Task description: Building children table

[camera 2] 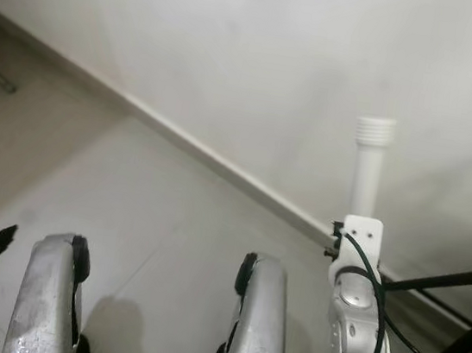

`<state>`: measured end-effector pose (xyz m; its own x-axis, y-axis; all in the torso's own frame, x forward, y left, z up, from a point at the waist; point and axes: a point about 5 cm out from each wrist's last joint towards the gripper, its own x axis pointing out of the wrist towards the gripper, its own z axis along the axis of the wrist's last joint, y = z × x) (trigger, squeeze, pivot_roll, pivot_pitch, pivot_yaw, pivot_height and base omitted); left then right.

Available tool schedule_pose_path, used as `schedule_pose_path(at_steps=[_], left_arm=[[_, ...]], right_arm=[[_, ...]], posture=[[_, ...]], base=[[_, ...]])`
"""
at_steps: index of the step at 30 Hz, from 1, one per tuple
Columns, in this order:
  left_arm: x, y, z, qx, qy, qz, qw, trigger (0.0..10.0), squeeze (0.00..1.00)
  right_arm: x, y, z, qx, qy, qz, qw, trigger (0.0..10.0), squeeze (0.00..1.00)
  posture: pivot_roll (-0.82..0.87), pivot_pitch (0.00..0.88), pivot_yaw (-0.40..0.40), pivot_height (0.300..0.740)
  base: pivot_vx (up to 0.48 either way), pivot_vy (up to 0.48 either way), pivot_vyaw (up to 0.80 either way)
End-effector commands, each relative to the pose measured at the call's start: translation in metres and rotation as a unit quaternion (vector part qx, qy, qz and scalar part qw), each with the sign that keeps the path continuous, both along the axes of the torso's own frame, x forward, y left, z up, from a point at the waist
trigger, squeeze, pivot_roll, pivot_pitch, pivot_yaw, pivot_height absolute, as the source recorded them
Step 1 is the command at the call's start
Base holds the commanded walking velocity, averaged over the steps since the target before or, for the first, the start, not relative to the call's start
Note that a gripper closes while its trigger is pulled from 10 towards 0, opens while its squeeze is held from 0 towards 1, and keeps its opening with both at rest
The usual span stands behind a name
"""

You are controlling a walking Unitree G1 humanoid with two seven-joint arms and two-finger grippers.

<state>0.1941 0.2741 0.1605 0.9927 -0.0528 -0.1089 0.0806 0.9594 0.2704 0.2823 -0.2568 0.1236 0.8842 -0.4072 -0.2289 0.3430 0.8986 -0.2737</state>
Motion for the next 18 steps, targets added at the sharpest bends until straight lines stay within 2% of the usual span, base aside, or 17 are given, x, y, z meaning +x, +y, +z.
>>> schedule_pose_path(at_steps=[1, 2, 3, 4, 15, 16, 17, 18], left_arm=[[0.002, -0.002, -0.009, -0.006, 0.006, 0.008, 1.0, 10.0, 0.0], [0.002, -0.002, -0.009, -0.006, 0.006, 0.008, 1.0, 10.0, 0.0], [0.01, -0.007, -0.01, -0.014, -0.007, 0.009, 1.0, 10.0, 0.0], [0.012, -0.008, -0.011, -0.015, -0.01, 0.009, 1.0, 10.0, 0.0], [0.02, -0.013, -0.013, -0.022, -0.027, 0.014, 0.999, 10.0, 0.0], [0.03, -0.022, -0.014, -0.033, -0.043, 0.01, 0.998, 10.0, 0.0], [0.03, -0.022, -0.014, -0.033, -0.043, 0.01, 0.998, 10.0, 0.0], [0.035, -0.03, -0.014, -0.042, -0.05, 0.005, 0.998, 10.0, 0.0]], right_arm=[[-0.001, -0.001, 0.002, -0.014, 0.002, 0.002, 1.0, 0.0, 0.0], [-0.001, -0.001, 0.002, -0.014, 0.002, 0.002, 1.0, 0.0, 0.0], [0.005, 0.005, 0.009, -0.025, -0.012, 0.023, 0.999, 0.0, 0.0], [0.007, 0.007, 0.012, -0.029, -0.016, 0.029, 0.999, 0.0, 0.0], [0.012, 0.014, 0.02, -0.037, -0.026, 0.051, 0.998, 0.0, 0.0], [0.023, 0.024, 0.029, -0.038, -0.044, 0.086, 0.995, 0.0, 0.0], [0.023, 0.024, 0.029, -0.038, -0.044, 0.086, 0.995, 0.0, 0.0], [0.026, 0.03, 0.036, -0.037, -0.058, 0.104, 0.992, 0.0, 0.0]], posture=[[-0.02, 0.036, -0.143, 0.444], [-0.02, 0.036, -0.143, 0.444], [-0.03, 0.002, -0.149, 0.454], [-0.03, 0.002, -0.149, 0.459], [-0.04, 0.0, -0.151, 0.509], [-0.04, 0.0, -0.156, 0.519], [-0.04, 0.0, -0.156, 0.519], [-0.04, 0.0, -0.152, 0.524]], base=[[0.0, 0.0, 0.0], [0.0, 0.0, 0.0], [0.0, 0.0, 0.0], [0.0, 0.0, 0.0], [0.0, 0.0, 0.0], [0.0, 0.0, 0.0], [0.0, 0.0, 0.0], [0.0, 0.0, 0.0]])
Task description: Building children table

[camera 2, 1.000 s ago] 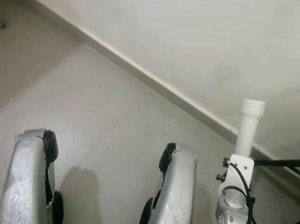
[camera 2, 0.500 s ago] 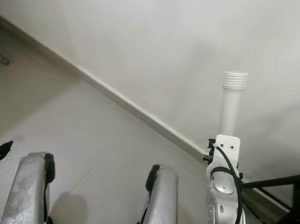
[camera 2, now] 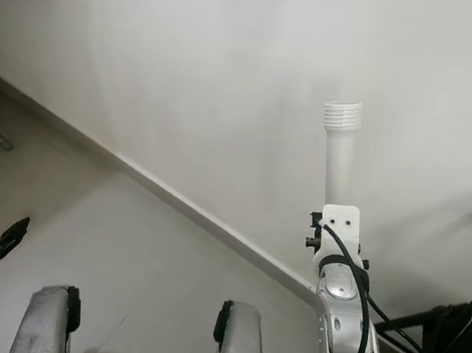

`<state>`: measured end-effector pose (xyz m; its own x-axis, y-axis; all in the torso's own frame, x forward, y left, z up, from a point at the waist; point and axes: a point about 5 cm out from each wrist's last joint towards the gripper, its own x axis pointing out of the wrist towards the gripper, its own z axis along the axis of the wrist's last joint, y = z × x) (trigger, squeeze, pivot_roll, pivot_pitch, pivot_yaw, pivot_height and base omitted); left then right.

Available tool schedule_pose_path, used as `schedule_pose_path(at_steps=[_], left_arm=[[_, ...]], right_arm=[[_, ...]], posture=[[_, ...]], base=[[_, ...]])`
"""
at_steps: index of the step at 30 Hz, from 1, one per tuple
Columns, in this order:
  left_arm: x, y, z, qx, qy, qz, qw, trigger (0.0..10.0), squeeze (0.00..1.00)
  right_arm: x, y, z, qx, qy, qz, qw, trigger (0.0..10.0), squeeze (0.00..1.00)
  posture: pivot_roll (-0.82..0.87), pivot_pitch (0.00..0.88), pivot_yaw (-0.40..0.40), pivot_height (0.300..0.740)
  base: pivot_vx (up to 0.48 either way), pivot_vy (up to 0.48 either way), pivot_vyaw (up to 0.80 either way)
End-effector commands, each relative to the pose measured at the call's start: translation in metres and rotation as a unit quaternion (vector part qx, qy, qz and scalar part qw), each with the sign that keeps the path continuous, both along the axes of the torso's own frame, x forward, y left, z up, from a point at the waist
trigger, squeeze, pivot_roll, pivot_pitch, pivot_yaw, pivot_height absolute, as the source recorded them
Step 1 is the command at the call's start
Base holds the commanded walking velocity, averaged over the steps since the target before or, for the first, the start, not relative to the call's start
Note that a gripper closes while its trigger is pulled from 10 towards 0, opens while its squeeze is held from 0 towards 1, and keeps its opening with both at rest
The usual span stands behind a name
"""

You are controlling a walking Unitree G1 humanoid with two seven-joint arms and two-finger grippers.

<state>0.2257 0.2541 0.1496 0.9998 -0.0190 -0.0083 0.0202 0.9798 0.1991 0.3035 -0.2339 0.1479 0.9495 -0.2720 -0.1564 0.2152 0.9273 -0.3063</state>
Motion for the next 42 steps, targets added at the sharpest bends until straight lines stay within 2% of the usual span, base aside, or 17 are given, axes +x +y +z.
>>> schedule_pose_path(at_steps=[1, 5, 9, 16, 22, 28, 30, 31, 32, 34, 35, 36, 37, 38, 40, 41, 42], left_arm=[[0.009, -0.017, -0.003, -0.01, -0.008, -0.02, 1.0, 10.0, 0.0], [0.023, -0.029, 0.002, -0.023, -0.027, -0.034, 0.999, 10.0, 0.0], [0.028, -0.031, 0.004, -0.027, -0.033, -0.036, 0.998, 10.0, 0.0], [0.044, -0.042, 0.014, -0.005, -0.056, -0.074, 0.996, 10.0, 0.0], [0.049, -0.042, 0.014, -0.002, -0.057, -0.077, 0.995, 10.0, 0.0], [0.048, -0.057, 0.008, 0.009, -0.043, -0.114, 0.992, 10.0, 0.0], [0.046, -0.062, 0.004, 0.033, -0.036, -0.135, 0.99, 10.0, 0.0], [0.046, -0.062, 0.004, 0.033, -0.036, -0.135, 0.99, 10.0, 0.0], [0.047, -0.062, 0.005, 0.062, -0.036, -0.151, 0.986, 10.0, 0.0], [0.049, -0.061, 0.008, 0.077, -0.038, -0.16, 0.983, 10.0, 0.0], [0.049, -0.061, 0.008, 0.077, -0.038, -0.16, 0.983, 10.0, 0.0], [0.052, -0.061, 0.012, 0.097, -0.041, -0.173, 0.979, 10.0, 0.0], [0.058, -0.062, 0.02, 0.14, -0.047, -0.194, 0.97, 10.0, 0.0], [0.058, -0.062, 0.02, 0.14, -0.047, -0.194, 0.97, 10.0, 0.0], [0.062, -0.064, 0.028, 0.174, -0.054, -0.211, 0.96, 10.0, 0.0], [0.062, -0.064, 0.028, 0.174, -0.054, -0.211, 0.96, 10.0, 0.0], [0.067, -0.066, 0.037, 0.195, -0.056, -0.224, 0.953, 10.0, 0.0]], right_arm=[[0.007, 0.012, 0.018, -0.01, -0.042, 0.047, 0.998, 0.0, 0.0], [0.011, 0.025, 0.027, -0.025, -0.071, 0.098, 0.992, 0.0, 0.0], [0.012, 0.029, 0.029, -0.042, -0.081, 0.113, 0.989, 0.0, 0.0], [0.02, 0.049, 0.035, -0.115, -0.094, 0.202, 0.968, 0.0, 0.0], [0.022, 0.057, 0.035, -0.152, -0.102, 0.232, 0.955, 0.0, 0.0], [0.022, 0.066, 0.031, -0.193, -0.099, 0.271, 0.938, 0.0, 0.0], [0.02, 0.074, 0.023, -0.234, -0.078, 0.318, 0.915, 0.0, 0.0], [0.02, 0.074, 0.023, -0.234, -0.078, 0.318, 0.915, 0.0, 0.0], [0.019, 0.079, 0.016, -0.288, -0.05, 0.37, 0.882, 0.0, 0.0], [0.021, 0.08, 0.013, -0.317, -0.037, 0.395, 0.862, 0.0, 0.0], [0.021, 0.08, 0.013, -0.317, -0.037, 0.395, 0.862, 0.0, 0.0], [0.023, 0.08, 0.015, -0.342, -0.031, 0.41, 0.845, 0.0, 0.0], [0.026, 0.081, 0.018, -0.382, -0.022, 0.428, 0.819, 0.0, 0.0], [0.026, 0.081, 0.018, -0.382, -0.022, 0.428, 0.819, 0.0, 0.0], [0.03, 0.082, 0.021, -0.41, -0.013, 0.441, 0.798, 0.0, 0.0], [0.03, 0.082, 0.021, -0.41, -0.013, 0.441, 0.798, 0.0, 0.0], [0.034, 0.085, 0.025, -0.439, -0.003, 0.453, 0.776, 0.0, 0.0]], posture=[[-0.04, 0.0, -0.145, 0.529], [-0.03, 0.0, -0.125, 0.554], [-0.03, 0.0, -0.125, 0.569], [-0.02, 0.0, -0.114, 0.599], [-0.02, 0.0, -0.107, 0.619], [-0.01, 0.0, -0.104, 0.644], [-0.01, 0.0, -0.098, 0.654], [-0.01, 0.0, -0.098, 0.654], [-0.01, 0.0, -0.093, 0.664], [-0.02, 0.0, -0.093, 0.674], [-0.02, 0.0, -0.093, 0.674], [-0.02, 0.0, -0.093, 0.679], [-0.01, 0.0, -0.093, 0.689], [-0.01, 0.0, -0.093, 0.689], [-0.01, 0.0, -0.089, 0.699], [-0.01, 0.0, -0.089, 0.699], [0.0, 0.0, -0.089, 0.709]], base=[[0.0, 0.0, 0.0], [0.0, 0.0, 0.0], [0.0, 0.0, 0.0], [0.0, 0.0, 0.0], [0.0, 0.0, 0.0], [0.0, 0.0, 0.0], [0.0, 0.0, 0.0], [0.0, 0.0, 0.0], [0.0, 0.0, 0.0], [0.0, 0.0, 0.0], [0.0, 0.0, 0.0], [0.0, 0.0, 0.0], [0.0, 0.0, 0.0], [0.0, 0.0, 0.0], [0.0, 0.0, 0.0], [0.0, 0.0, 0.0], [0.0, 0.0, 0.0]])
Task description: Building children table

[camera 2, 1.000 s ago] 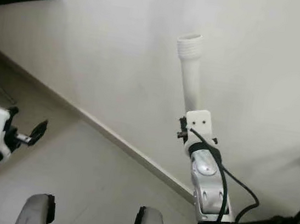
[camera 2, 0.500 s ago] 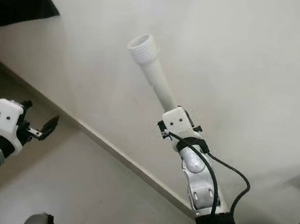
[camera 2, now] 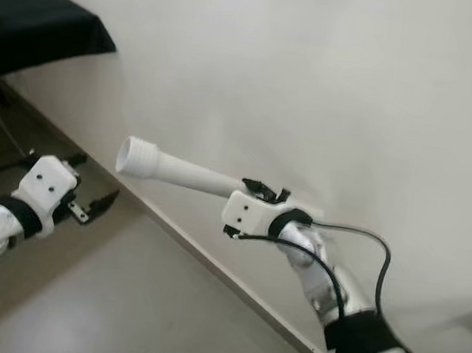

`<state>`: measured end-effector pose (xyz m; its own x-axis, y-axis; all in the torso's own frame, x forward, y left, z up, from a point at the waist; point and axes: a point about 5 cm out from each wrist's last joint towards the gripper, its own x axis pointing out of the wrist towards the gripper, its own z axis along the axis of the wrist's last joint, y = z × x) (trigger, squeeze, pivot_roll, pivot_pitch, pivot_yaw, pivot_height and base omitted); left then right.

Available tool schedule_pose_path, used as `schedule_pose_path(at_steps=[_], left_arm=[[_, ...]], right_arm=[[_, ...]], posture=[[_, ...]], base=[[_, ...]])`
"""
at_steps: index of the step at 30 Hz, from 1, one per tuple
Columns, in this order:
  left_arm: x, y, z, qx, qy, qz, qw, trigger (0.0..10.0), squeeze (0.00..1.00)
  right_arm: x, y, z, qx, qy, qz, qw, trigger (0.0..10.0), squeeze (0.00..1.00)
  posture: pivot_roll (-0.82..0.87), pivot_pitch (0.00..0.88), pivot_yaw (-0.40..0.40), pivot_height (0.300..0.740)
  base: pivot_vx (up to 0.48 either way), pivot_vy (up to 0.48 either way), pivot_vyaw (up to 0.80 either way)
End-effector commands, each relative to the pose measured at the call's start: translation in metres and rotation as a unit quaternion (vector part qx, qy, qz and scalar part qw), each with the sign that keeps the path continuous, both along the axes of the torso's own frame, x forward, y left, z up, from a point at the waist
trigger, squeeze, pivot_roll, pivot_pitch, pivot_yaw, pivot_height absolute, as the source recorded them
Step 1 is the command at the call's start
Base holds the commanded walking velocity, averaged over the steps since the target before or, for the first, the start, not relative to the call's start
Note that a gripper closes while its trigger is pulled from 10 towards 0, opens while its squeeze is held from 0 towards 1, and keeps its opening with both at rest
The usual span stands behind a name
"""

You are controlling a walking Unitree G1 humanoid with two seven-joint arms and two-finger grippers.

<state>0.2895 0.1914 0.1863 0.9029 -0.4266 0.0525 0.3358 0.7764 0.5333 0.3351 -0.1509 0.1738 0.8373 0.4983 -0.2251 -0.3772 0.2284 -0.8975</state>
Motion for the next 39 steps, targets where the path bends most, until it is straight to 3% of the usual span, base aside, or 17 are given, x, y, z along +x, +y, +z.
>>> schedule_pose_path(at_steps=[1, 2, 4, 8, 10, 14, 22, 29, 31, 39], left_arm=[[0.003, -0.003, 0.0, 0.031, 0.011, -0.019, 0.999, 10.0, 0.0], [0.003, -0.003, 0.0, 0.031, 0.011, -0.019, 0.999, 10.0, 0.0], [0.004, -0.011, 0.004, 0.064, 0.019, -0.05, 0.997, 10.0, 0.0], [0.001, -0.015, 0.003, 0.069, 0.027, -0.064, 0.995, 10.0, 0.0], [-0.01, -0.028, -0.005, 0.086, 0.059, -0.111, 0.988, 10.0, 0.0], [-0.023, -0.038, -0.016, 0.101, 0.098, -0.158, 0.977, 10.0, 0.0], [-0.029, -0.038, -0.022, 0.107, 0.117, -0.166, 0.973, 10.0, 0.0], [-0.024, -0.029, -0.026, 0.12, 0.124, -0.138, 0.975, 10.0, 0.0], [-0.022, -0.022, -0.025, 0.128, 0.135, -0.114, 0.976, 10.0, 0.0], [-0.024, -0.019, -0.022, 0.146, 0.142, -0.104, 0.974, 10.0, 0.0]], right_arm=[[0.002, 0.002, -0.001, -0.044, 0.008, 0.02, 0.999, 0.0, 0.0], [0.002, 0.002, -0.001, -0.044, 0.008, 0.02, 0.999, 0.0, 0.0], [0.011, 0.005, 0.004, -0.089, 0.006, 0.032, 0.996, 0.0, 0.0], [0.013, 0.006, 0.005, -0.097, 0.003, 0.031, 0.995, 0.0, 0.0], [0.023, 0.003, 0.009, -0.126, 0.007, 0.014, 0.992, 0.0, 0.0], [0.033, -0.005, 0.012, -0.151, 0.009, -0.014, 0.988, 0.0, 0.0], [0.043, -0.015, 0.019, -0.174, 0.003, -0.039, 0.984, 0.0, 0.0], [0.045, -0.013, 0.029, -0.207, -0.015, -0.008, 0.978, 0.0, 0.0], [0.045, -0.017, 0.026, -0.244, -0.022, 0.012, 0.969, 0.0, 0.0], [0.046, -0.028, 0.018, -0.307, -0.023, 0.021, 0.951, 0.0, 0.0]], posture=[[0.0, 0.0, -0.089, 0.709], [0.0, 0.0, -0.089, 0.709], [0.0, 0.0, -0.086, 0.724], [0.0, 0.0, -0.085, 0.729], [0.0, 0.0, -0.086, 0.74], [0.01, 0.0, -0.086, 0.74], [0.01, 0.0, -0.088, 0.74], [0.01, 0.0, -0.087, 0.74], [0.01, 0.0, -0.086, 0.74], [0.01, 0.0, -0.085, 0.74]], base=[[0.0, 0.0, 0.0], [0.0, 0.0, 0.0], [0.0, 0.0, 0.0], [0.0, 0.0, 0.0], [0.0, 0.0, 0.0], [0.0, 0.0, 0.0], [0.0, 0.0, 0.0], [0.0, 0.0, 0.0], [0.0, 0.0, 0.0], [0.0, 0.0, 0.0]])
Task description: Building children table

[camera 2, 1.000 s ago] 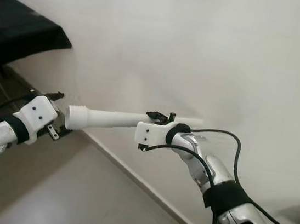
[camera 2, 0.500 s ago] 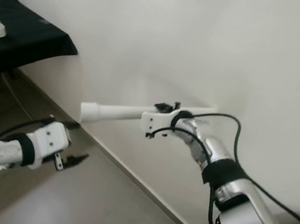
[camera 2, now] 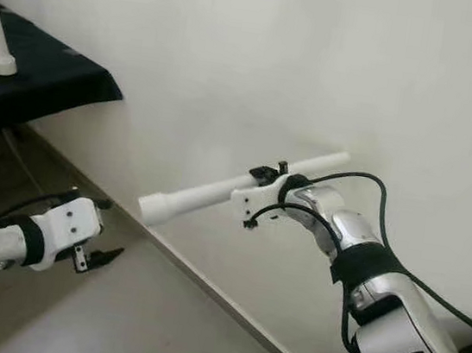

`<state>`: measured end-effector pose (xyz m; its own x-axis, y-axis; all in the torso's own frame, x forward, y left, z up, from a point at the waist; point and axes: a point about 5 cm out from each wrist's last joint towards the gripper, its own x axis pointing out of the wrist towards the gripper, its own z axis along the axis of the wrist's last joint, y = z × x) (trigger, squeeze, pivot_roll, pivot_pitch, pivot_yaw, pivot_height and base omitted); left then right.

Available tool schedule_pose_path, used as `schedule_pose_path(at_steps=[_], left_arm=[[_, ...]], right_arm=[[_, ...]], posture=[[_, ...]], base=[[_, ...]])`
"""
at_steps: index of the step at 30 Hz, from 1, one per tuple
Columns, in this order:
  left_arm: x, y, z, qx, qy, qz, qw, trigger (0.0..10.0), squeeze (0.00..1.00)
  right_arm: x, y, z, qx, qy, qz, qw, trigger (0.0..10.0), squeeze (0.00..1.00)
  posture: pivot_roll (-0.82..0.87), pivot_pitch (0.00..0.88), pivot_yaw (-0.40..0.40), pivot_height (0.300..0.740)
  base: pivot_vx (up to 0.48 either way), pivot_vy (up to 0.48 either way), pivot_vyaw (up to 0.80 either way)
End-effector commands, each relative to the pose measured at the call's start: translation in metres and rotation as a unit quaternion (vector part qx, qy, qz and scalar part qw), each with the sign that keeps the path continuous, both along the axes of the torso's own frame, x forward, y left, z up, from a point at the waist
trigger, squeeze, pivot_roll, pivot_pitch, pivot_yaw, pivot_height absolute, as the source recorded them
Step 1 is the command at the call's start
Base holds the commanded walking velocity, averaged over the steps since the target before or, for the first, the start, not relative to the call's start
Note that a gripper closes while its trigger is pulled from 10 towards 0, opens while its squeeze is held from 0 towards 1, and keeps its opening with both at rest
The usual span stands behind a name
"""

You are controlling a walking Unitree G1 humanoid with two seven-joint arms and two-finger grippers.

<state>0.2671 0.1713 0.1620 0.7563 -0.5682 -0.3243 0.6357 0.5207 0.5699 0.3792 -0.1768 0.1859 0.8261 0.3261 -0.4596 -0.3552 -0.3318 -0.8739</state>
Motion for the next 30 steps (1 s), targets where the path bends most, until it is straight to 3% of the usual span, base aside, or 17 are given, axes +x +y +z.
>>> schedule_pose_path(at_steps=[1, 7, 11, 18, 28, 30], left_arm=[[-0.002, 0.001, 0.002, 0.013, -0.001, 0.0, 1.0, 10.0, 0.0], [-0.003, -0.008, 0.011, -0.01, -0.002, -0.014, 1.0, 10.0, 0.0], [-0.007, -0.021, 0.015, -0.059, 0.022, -0.067, 0.996, 10.0, 0.0], [-0.015, -0.025, 0.013, -0.047, 0.045, -0.115, 0.991, 10.0, 0.0], [-0.01, -0.016, 0.011, -0.029, 0.039, -0.088, 0.995, 10.0, 0.0], [-0.002, -0.014, 0.019, -0.035, 0.013, -0.068, 0.997, 10.0, 0.0]], right_arm=[[0.002, -0.002, 0.006, -0.014, -0.012, 0.003, 1.0, 0.0, 0.0], [0.005, -0.001, 0.004, -0.023, -0.017, 0.005, 1.0, 0.0, 0.0], [0.007, 0.008, 0.005, -0.016, -0.025, 0.014, 0.999, 0.0, 0.0], [0.013, 0.005, 0.007, -0.026, -0.038, 0.005, 0.999, 0.0, 0.0], [0.011, 0.018, 0.009, -0.023, -0.041, 0.041, 0.998, 0.0, 0.0], [0.006, 0.027, 0.007, -0.024, -0.036, 0.069, 0.997, 0.0, 0.0]], posture=[[0.01, 0.0, -0.085, 0.74], [0.01, 0.0, -0.09, 0.74], [0.0, 0.0, -0.078, 0.74], [-0.01, 0.0, -0.068, 0.74], [0.0, 0.0, -0.068, 0.74], [-0.01, 0.0, -0.063, 0.74]], base=[[0.0, 0.0, 0.0], [0.0, 0.0, 0.0], [0.0, 0.0, 0.0], [0.0, 0.0, 0.0], [0.0, 0.0, 0.0], [0.0, 0.0, 0.0]])
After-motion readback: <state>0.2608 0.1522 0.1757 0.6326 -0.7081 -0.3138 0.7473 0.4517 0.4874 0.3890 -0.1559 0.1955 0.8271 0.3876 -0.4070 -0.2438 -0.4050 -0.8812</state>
